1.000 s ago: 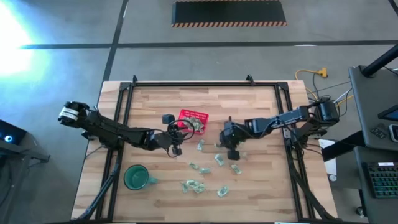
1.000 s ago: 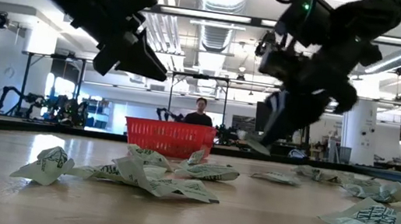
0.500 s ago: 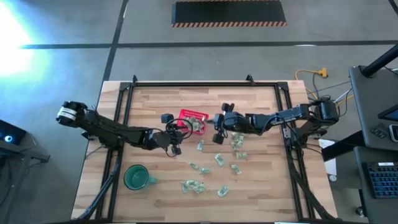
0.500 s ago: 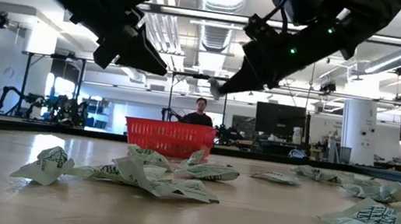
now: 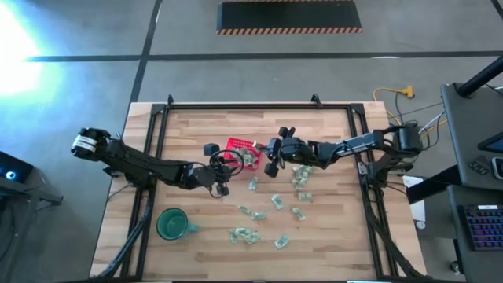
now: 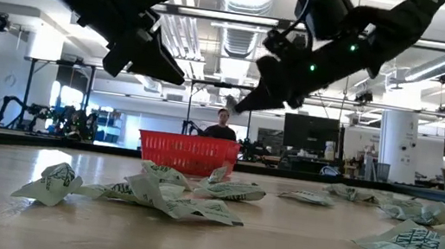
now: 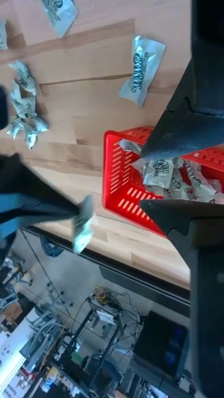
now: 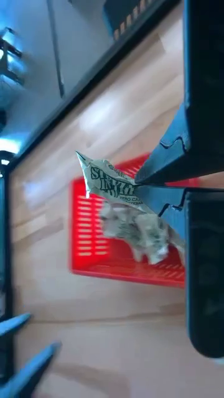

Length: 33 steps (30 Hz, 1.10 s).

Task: Pick and place items into bin
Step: Put the stevia packet into the red bin

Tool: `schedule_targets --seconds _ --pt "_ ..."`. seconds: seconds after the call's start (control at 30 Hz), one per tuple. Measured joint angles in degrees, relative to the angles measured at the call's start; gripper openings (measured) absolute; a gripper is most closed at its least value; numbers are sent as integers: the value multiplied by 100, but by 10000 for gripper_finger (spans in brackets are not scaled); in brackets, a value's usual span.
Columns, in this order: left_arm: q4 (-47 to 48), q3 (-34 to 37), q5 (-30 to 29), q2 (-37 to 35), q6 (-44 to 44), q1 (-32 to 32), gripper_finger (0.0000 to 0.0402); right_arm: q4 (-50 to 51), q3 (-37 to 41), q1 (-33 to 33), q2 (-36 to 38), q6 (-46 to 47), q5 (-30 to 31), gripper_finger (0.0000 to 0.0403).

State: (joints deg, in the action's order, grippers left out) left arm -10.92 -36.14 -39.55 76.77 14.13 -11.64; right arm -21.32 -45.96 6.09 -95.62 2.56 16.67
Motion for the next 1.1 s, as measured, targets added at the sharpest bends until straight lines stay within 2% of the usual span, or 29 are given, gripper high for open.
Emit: schedule_targets --seconds 0.2,0.6,0.93,1.0,1.1 --pt "14 -5 0 0 -16 -4 98 -46 -218 4 -418 -126 -2 9" --pt "135 -7 0 0 -23 -4 98 -38 -515 46 -617 -522 -12 12" --pt "127 -7 9 0 -27 -3 98 11 -544 55 -642 -615 -12 91" --pt "133 -7 219 0 -64 -11 98 70 -544 51 -589 -761 -13 103" --pt "183 -7 1317 0 -16 -22 98 396 -544 -45 -460 -1046 -36 115"
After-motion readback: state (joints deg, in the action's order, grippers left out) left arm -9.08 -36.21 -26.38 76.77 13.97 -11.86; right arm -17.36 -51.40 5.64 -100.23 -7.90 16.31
